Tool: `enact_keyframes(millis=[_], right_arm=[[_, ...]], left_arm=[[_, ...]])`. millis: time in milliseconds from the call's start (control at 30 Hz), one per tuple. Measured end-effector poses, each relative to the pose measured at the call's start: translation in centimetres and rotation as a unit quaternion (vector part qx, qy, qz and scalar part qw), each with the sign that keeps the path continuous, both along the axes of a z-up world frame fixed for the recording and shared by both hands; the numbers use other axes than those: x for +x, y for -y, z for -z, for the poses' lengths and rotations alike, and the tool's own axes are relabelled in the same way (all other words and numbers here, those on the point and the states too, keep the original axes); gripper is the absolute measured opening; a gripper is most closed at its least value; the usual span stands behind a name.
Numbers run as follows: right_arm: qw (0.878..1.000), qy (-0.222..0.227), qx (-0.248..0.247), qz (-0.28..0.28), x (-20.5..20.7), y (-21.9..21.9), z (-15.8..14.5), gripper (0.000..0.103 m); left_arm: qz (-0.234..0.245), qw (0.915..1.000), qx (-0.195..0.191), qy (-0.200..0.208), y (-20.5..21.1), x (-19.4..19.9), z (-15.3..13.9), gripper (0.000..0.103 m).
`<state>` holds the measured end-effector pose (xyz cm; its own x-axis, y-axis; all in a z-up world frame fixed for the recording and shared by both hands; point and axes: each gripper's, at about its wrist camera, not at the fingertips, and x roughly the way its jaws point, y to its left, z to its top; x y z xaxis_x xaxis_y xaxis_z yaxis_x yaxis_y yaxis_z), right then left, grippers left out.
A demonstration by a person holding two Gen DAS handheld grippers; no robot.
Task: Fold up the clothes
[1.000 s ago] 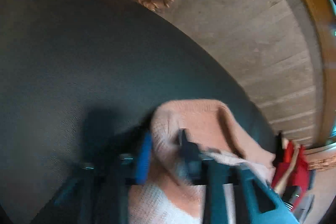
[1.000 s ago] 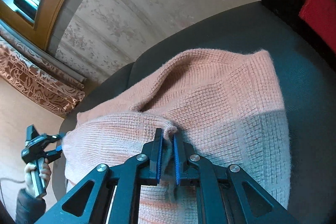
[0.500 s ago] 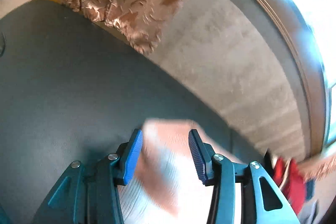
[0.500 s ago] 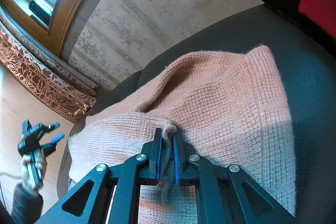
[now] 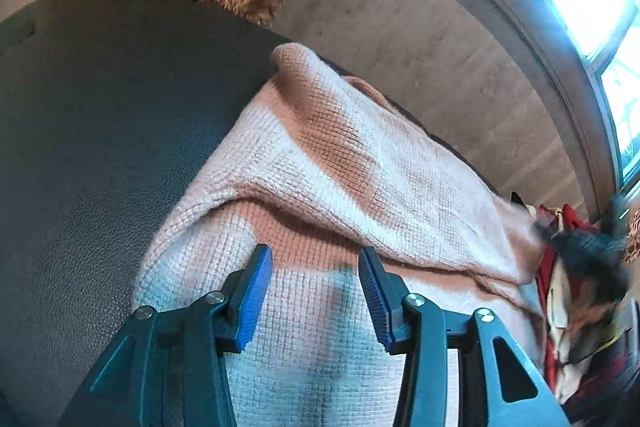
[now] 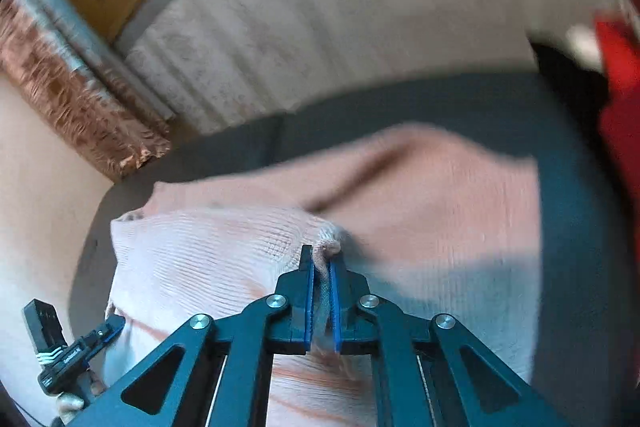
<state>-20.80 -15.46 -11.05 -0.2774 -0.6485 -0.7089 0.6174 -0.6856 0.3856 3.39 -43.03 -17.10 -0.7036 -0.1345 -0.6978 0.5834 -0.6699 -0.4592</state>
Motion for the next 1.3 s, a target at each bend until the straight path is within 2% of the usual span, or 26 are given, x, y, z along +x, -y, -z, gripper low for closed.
enact_keyframes(millis=[100,167,267,367,500,567,633,700,733,767,800,867,967,1100,1200,1300], right_arm=[[0.999,-0.033,-0.040,0.002,0.2,-0.8,-5.1,0.007],[0.998,-0.024,-0.050,0.010,-0.2,-1.7,-6.5,0.007],[0.999,0.012,-0.014,0.029,-0.8,-2.2,-3.8,0.007],[0.997,0.049,0.020,0.054,-1.3,-2.3,0.0,0.008],[0.992,0.068,0.040,0.097,-2.0,-3.6,3.3,0.011],[0.990,0.049,0.064,0.116,-2.0,-4.0,3.2,0.011],[0.989,-0.001,0.079,0.127,-1.5,-4.1,1.6,0.015],[0.992,-0.057,0.061,0.089,-0.1,-2.8,-1.2,0.019],[0.995,-0.068,0.050,0.057,0.6,-1.5,-2.2,0.028],[0.996,-0.075,0.036,0.014,1.6,0.2,-3.2,0.040],[0.996,-0.076,0.021,-0.039,2.7,2.5,-4.0,0.045],[0.991,-0.067,0.007,-0.119,4.5,6.7,-4.8,0.049],[0.974,-0.045,0.000,-0.220,7.1,14.8,-5.0,0.049],[0.952,-0.030,0.020,-0.305,9.7,24.5,-4.4,0.050],[0.935,-0.038,0.069,-0.347,11.4,29.5,-2.8,0.050],[0.907,-0.070,0.157,-0.385,13.3,33.6,-0.4,0.049]], left_arm=[[0.002,0.9999,-0.014,0.002,-0.3,-0.1,0.0,0.046],[0.002,1.0000,-0.005,-0.007,-0.1,0.1,0.1,0.046],[-0.003,0.9986,0.037,-0.038,1.0,0.9,0.4,0.046],[-0.018,0.9922,0.100,-0.071,2.2,1.8,0.5,0.046],[-0.045,0.9867,0.127,-0.091,3.1,2.0,0.2,0.047],[-0.050,0.9851,0.129,-0.102,3.3,1.8,-0.2,0.048],[-0.054,0.9844,0.125,-0.111,3.5,1.5,-0.4,0.048],[-0.068,0.9834,0.124,-0.114,3.4,1.3,-0.1,0.049],[-0.072,0.9823,0.129,-0.115,3.4,1.4,0.1,0.049],[-0.076,0.9811,0.134,-0.117,3.5,1.4,0.4,0.049],[-0.080,0.9798,0.139,-0.118,3.5,1.5,0.7,0.049],[-0.077,0.9818,0.127,-0.118,3.2,1.5,0.6,0.049],[-0.059,0.9885,0.085,-0.110,2.7,1.9,0.7,0.047],[-0.054,0.9884,0.078,-0.119,2.8,2.3,0.9,0.047],[-0.053,0.9863,0.082,-0.133,3.3,2.4,1.3,0.047],[-0.053,0.9851,0.083,-0.141,3.2,2.8,1.3,0.047]])
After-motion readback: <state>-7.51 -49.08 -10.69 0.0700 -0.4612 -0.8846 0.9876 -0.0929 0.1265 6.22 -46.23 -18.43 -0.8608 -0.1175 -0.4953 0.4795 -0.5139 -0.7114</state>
